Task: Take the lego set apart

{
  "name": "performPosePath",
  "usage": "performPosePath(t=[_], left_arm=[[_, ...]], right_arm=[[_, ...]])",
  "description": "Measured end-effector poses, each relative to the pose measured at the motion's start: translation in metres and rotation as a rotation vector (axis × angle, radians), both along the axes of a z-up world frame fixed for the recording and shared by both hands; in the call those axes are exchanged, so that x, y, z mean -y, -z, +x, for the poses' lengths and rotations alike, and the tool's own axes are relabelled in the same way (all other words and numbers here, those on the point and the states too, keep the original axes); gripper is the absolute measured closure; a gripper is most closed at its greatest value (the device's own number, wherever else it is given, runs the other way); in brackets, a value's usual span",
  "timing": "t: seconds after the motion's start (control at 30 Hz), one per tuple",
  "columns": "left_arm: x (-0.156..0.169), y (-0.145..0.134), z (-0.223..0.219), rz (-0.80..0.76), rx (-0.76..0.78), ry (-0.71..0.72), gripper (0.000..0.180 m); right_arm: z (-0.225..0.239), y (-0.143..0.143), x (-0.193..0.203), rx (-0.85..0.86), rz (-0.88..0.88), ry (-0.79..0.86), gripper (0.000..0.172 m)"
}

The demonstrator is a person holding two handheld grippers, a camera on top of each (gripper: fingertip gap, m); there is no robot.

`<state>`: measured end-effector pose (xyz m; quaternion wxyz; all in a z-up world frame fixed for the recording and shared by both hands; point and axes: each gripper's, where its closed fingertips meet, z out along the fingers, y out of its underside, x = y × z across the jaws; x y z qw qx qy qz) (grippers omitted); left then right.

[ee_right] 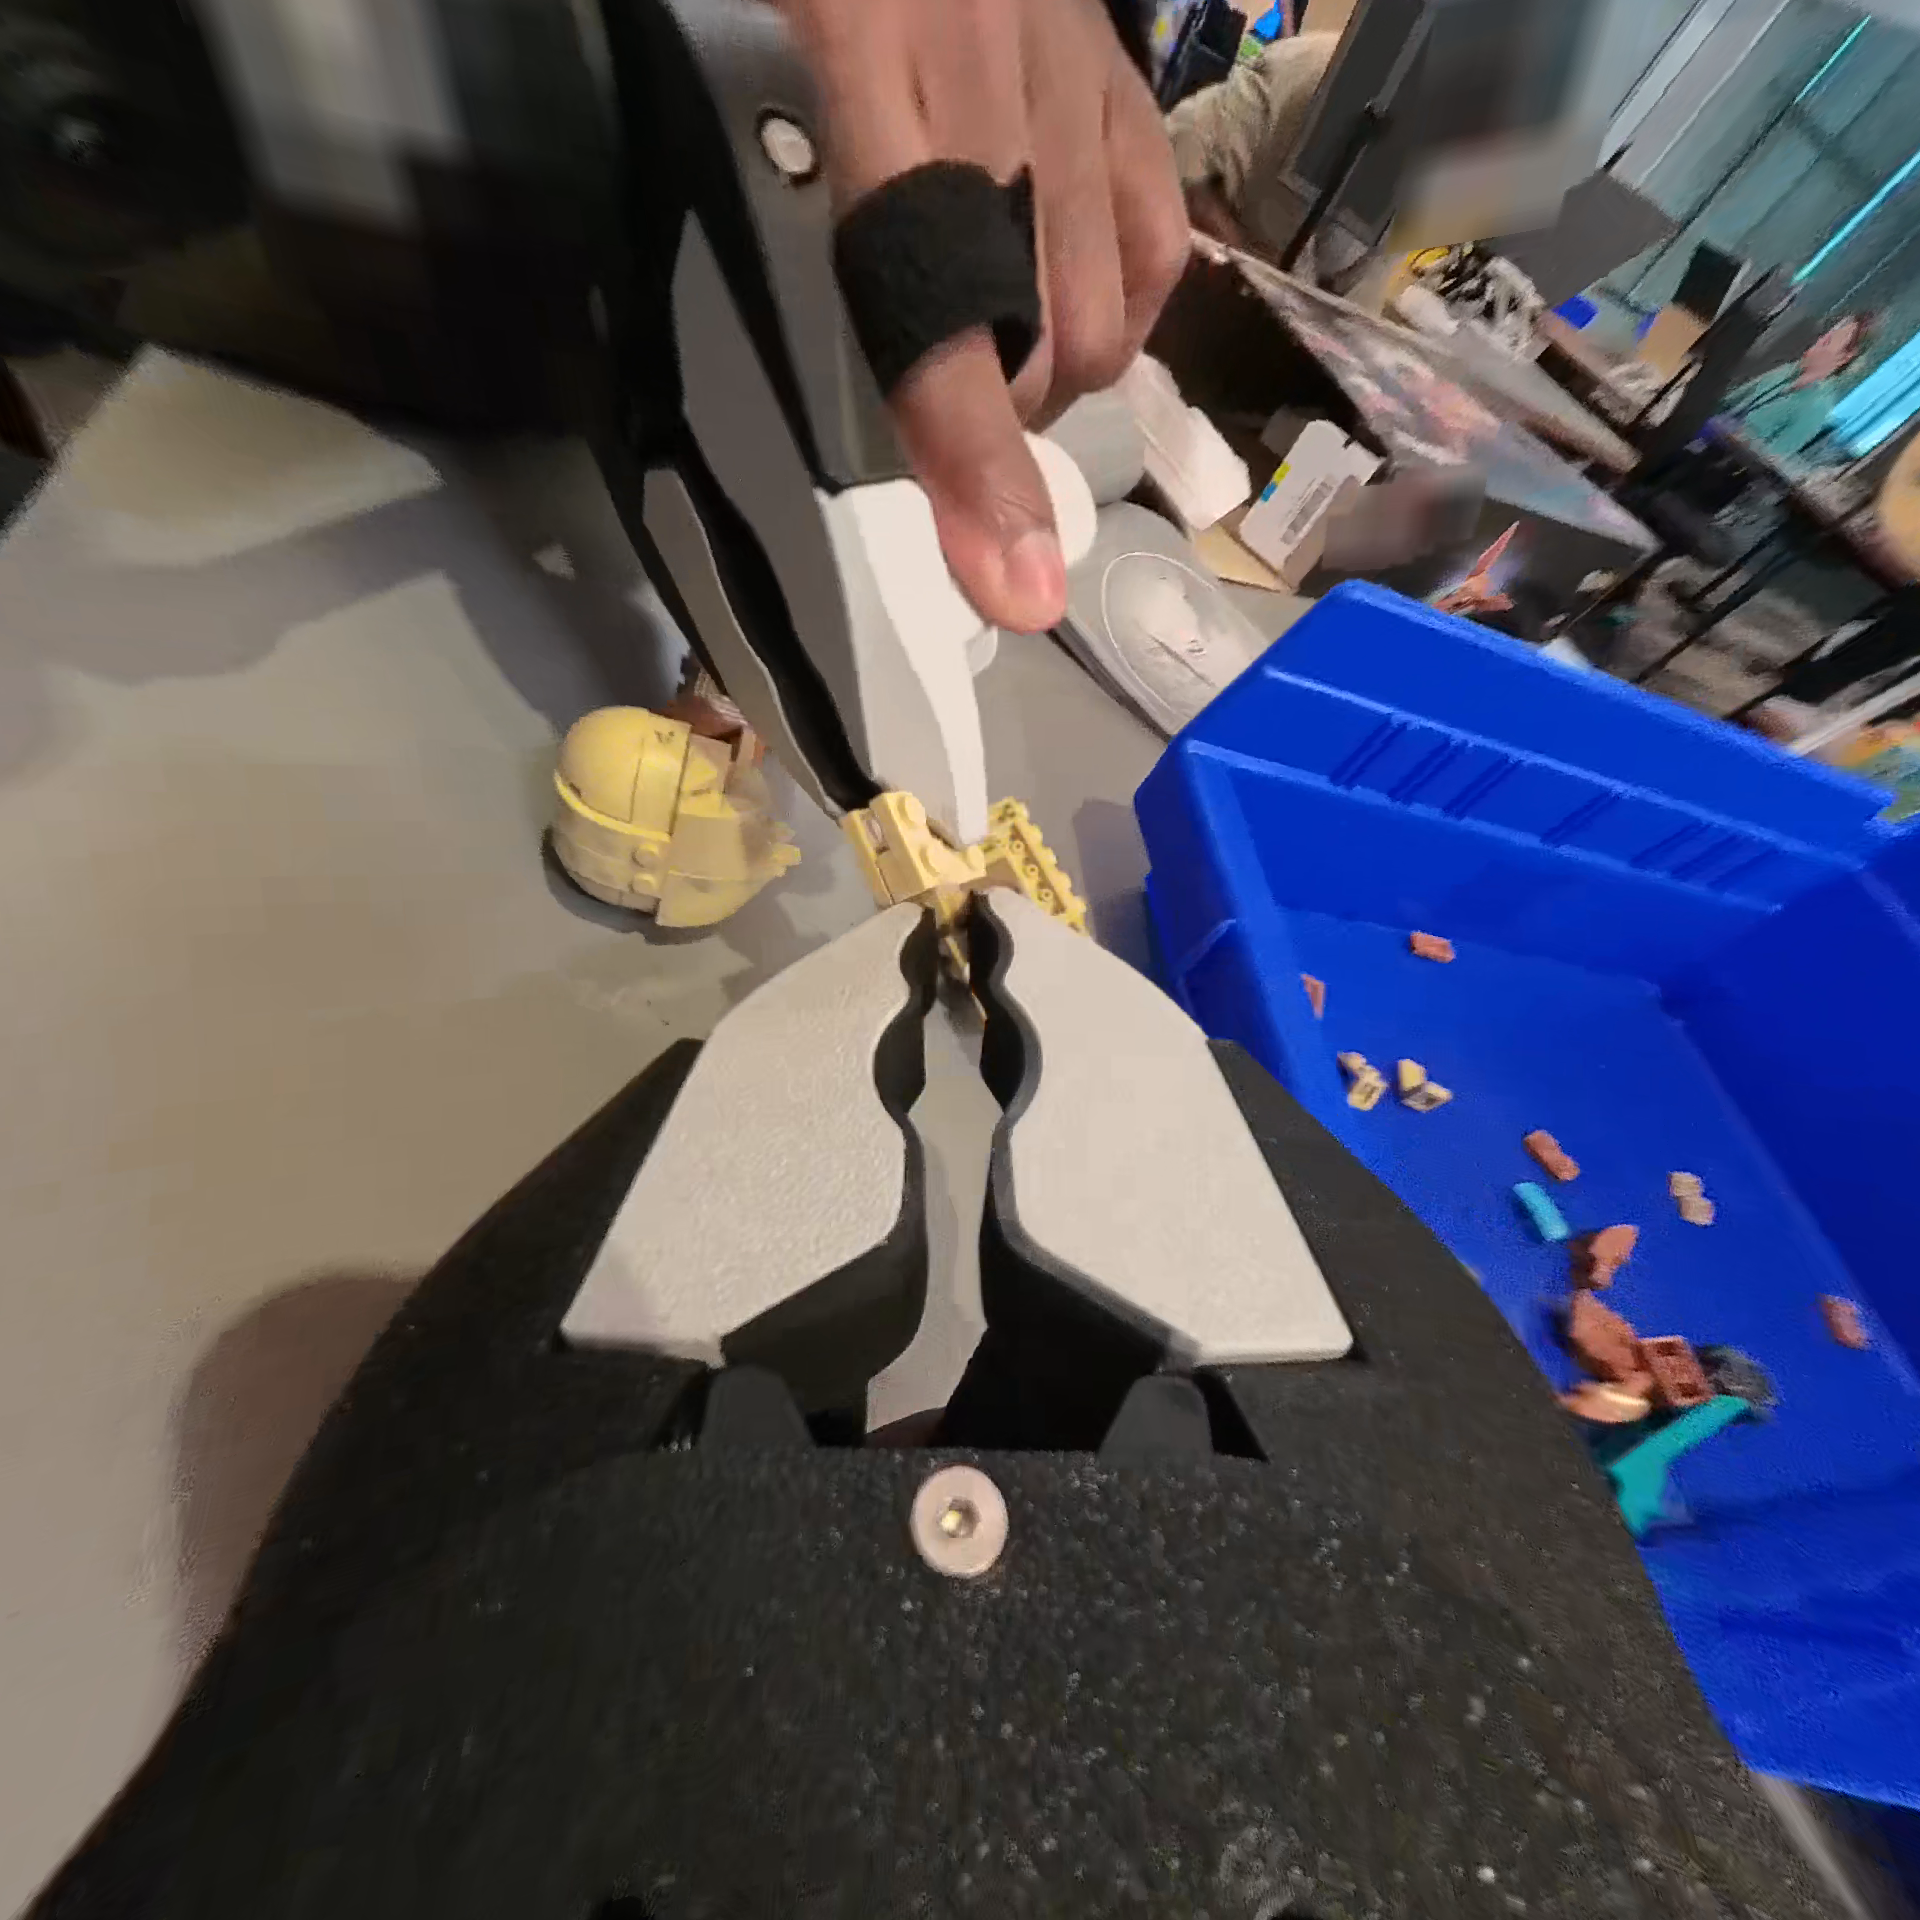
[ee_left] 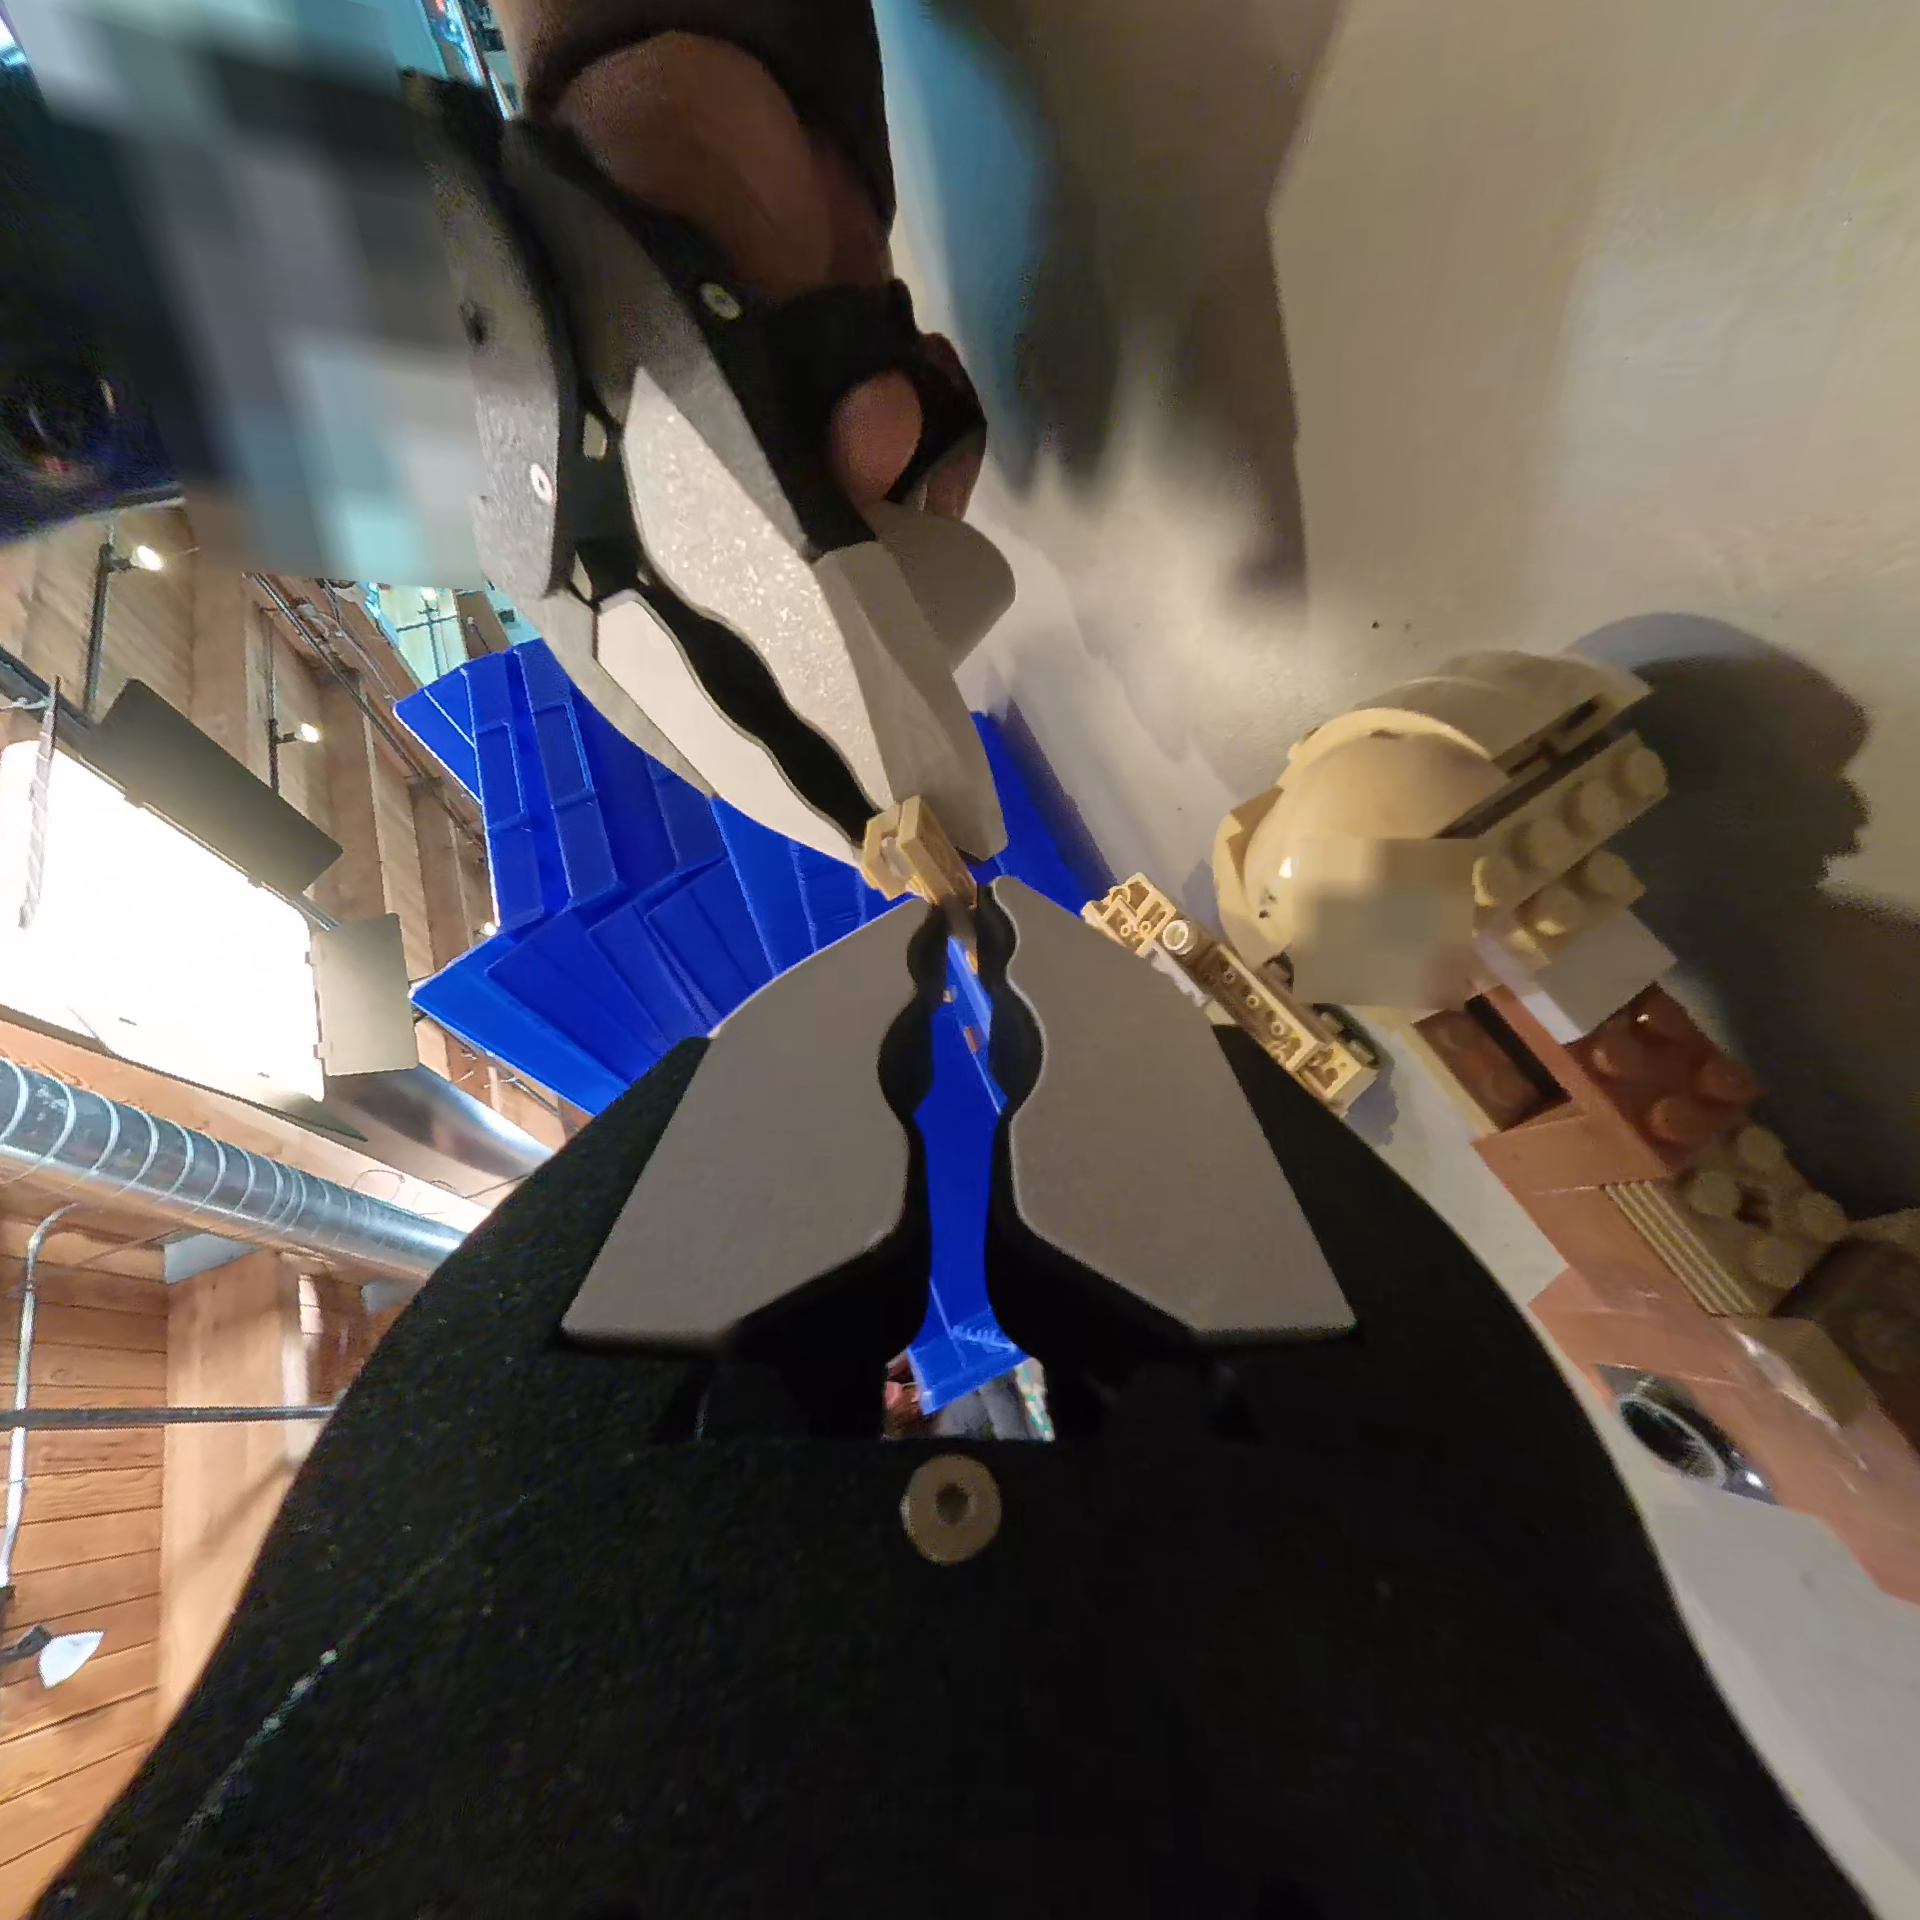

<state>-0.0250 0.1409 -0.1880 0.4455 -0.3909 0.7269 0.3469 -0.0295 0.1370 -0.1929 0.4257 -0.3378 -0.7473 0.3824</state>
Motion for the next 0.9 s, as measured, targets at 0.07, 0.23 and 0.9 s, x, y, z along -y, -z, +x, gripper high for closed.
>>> performPosePath(t=[0.07,0.23,0.9], left_arm=[[0.001,0.001,0.001,0.009,-0.023,0.006,0.176],[0.001,0.000,0.003,-0.035,0.049,-0.001,0.176],[-0.038,0.009,-0.037,-0.275,0.527,-0.422,0.175]], right_arm=[[0.001,0.001,0.001,0.050,-0.094,-0.016,0.166],[-0.003,-0.003,-0.016,0.031,-0.116,0.072,0.168],[-0.010,-0.026,-0.070,-0.240,0.590,0.433,0.167]])
